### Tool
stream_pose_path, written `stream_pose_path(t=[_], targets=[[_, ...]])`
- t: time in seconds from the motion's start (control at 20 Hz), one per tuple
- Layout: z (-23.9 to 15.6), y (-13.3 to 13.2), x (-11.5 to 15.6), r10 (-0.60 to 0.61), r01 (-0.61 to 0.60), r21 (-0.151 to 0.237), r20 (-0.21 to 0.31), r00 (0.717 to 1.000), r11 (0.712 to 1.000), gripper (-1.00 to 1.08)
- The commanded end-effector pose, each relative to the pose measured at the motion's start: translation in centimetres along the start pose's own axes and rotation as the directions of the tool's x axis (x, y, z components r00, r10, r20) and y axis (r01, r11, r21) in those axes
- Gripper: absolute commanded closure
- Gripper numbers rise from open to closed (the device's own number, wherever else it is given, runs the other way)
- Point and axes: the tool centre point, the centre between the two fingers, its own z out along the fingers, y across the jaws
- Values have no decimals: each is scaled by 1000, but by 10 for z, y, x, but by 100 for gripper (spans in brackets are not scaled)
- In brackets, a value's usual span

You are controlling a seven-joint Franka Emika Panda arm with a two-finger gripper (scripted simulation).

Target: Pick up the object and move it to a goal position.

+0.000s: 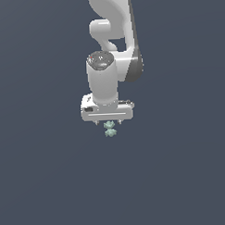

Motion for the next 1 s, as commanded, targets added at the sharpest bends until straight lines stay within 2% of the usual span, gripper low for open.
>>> stream_pose_path(t=[0.0, 0.5, 0.95], targets=[[0, 0, 0, 0, 0, 0, 0, 1000, 1000, -92], [-1, 18, -4, -33, 33, -25, 8, 999, 999, -92], [11, 15, -10, -54, 54, -23, 9, 999, 998, -92]])
